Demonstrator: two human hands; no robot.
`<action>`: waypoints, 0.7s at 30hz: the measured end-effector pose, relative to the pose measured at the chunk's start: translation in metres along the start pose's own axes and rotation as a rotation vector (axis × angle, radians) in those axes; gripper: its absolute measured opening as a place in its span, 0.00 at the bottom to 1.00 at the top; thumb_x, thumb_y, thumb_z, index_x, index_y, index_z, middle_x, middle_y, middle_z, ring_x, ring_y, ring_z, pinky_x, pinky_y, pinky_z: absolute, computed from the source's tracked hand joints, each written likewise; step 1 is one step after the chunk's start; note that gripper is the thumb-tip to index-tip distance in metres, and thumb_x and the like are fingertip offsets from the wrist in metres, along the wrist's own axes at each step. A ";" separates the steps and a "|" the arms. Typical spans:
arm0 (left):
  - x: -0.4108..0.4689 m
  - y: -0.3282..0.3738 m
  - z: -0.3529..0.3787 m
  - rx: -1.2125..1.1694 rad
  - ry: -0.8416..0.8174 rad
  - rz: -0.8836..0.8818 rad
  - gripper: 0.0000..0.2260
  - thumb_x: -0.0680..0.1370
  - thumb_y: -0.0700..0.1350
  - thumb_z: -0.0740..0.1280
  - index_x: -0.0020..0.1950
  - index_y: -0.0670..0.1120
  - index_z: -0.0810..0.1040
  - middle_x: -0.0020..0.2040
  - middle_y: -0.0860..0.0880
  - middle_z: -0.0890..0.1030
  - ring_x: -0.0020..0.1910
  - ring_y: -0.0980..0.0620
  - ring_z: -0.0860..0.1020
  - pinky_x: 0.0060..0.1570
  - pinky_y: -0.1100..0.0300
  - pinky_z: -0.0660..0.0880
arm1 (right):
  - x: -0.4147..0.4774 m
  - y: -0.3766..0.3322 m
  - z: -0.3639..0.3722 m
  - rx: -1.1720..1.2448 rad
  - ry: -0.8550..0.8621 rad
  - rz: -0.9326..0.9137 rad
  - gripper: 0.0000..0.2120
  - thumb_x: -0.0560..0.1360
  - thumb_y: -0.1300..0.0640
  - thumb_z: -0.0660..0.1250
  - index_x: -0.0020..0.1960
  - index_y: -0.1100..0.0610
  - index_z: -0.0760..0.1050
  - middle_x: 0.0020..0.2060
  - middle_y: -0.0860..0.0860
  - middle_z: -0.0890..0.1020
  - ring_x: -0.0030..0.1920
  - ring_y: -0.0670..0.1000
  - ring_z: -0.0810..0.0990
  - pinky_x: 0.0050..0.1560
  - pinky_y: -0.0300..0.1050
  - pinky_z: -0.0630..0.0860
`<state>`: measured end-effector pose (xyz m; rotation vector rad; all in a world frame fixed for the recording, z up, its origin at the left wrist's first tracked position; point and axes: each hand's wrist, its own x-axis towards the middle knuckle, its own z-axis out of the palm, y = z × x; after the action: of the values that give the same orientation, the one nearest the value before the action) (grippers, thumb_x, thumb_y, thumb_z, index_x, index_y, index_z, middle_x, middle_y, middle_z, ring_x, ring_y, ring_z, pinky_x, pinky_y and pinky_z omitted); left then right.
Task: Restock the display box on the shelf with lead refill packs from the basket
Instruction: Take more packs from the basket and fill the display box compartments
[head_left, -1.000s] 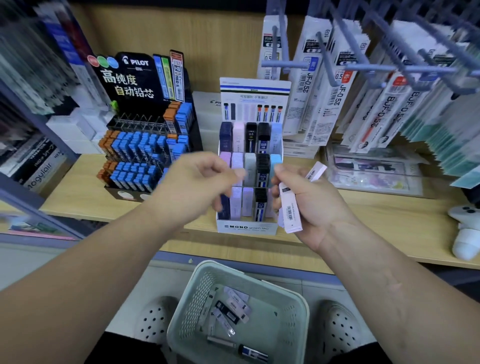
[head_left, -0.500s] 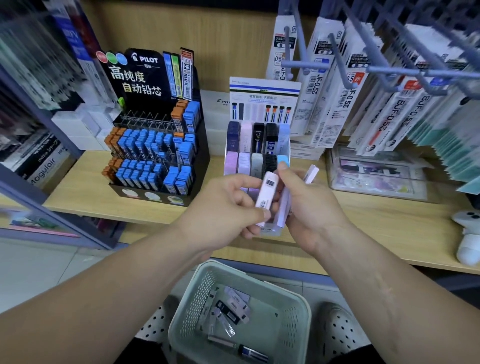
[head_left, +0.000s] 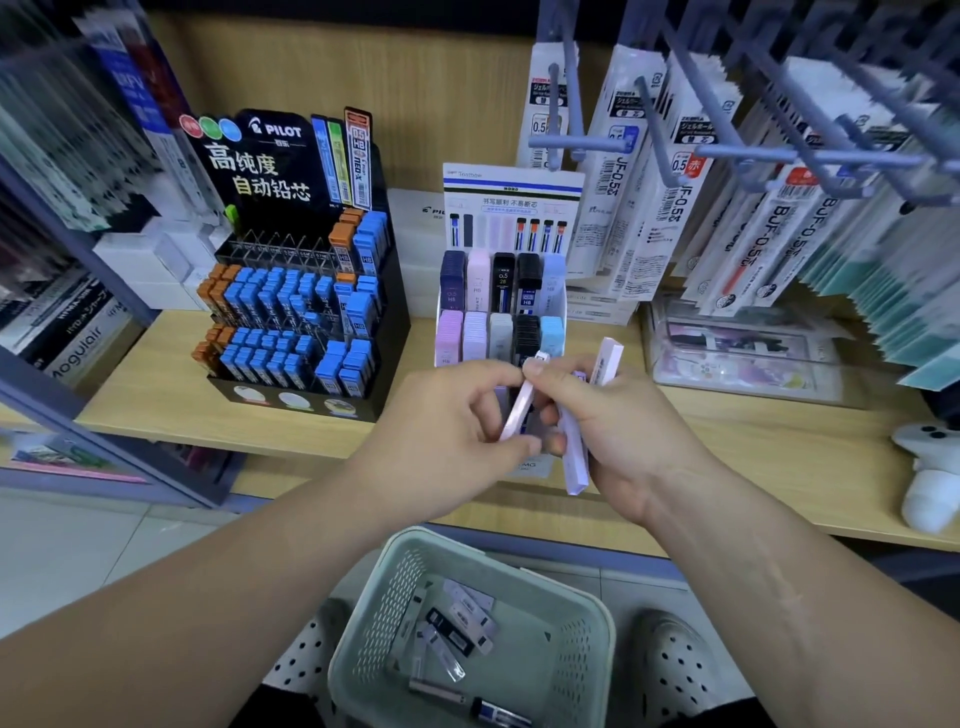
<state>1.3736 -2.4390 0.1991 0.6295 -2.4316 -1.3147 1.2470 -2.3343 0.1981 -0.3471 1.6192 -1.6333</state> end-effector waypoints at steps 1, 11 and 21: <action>0.003 0.002 -0.002 -0.089 -0.006 -0.032 0.12 0.73 0.41 0.75 0.55 0.53 0.83 0.32 0.47 0.78 0.27 0.56 0.72 0.32 0.62 0.71 | 0.000 -0.001 -0.002 -0.002 -0.015 -0.003 0.07 0.75 0.59 0.74 0.46 0.64 0.80 0.35 0.56 0.79 0.33 0.51 0.73 0.26 0.42 0.69; 0.021 0.009 -0.006 -0.301 -0.054 -0.079 0.09 0.79 0.40 0.68 0.57 0.50 0.81 0.29 0.48 0.79 0.27 0.51 0.76 0.26 0.59 0.72 | -0.004 -0.007 -0.008 0.032 -0.106 0.015 0.05 0.77 0.63 0.70 0.44 0.59 0.83 0.33 0.56 0.78 0.33 0.51 0.73 0.27 0.42 0.68; 0.071 0.014 -0.051 -0.282 0.429 0.096 0.09 0.76 0.36 0.71 0.52 0.48 0.82 0.39 0.45 0.80 0.27 0.53 0.75 0.27 0.64 0.71 | -0.004 -0.015 -0.021 0.194 -0.017 0.122 0.08 0.79 0.65 0.67 0.56 0.67 0.80 0.37 0.58 0.81 0.32 0.49 0.73 0.25 0.39 0.67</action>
<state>1.3328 -2.5047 0.2420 0.6324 -1.8718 -1.2953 1.2300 -2.3183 0.2105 -0.1588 1.4266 -1.6728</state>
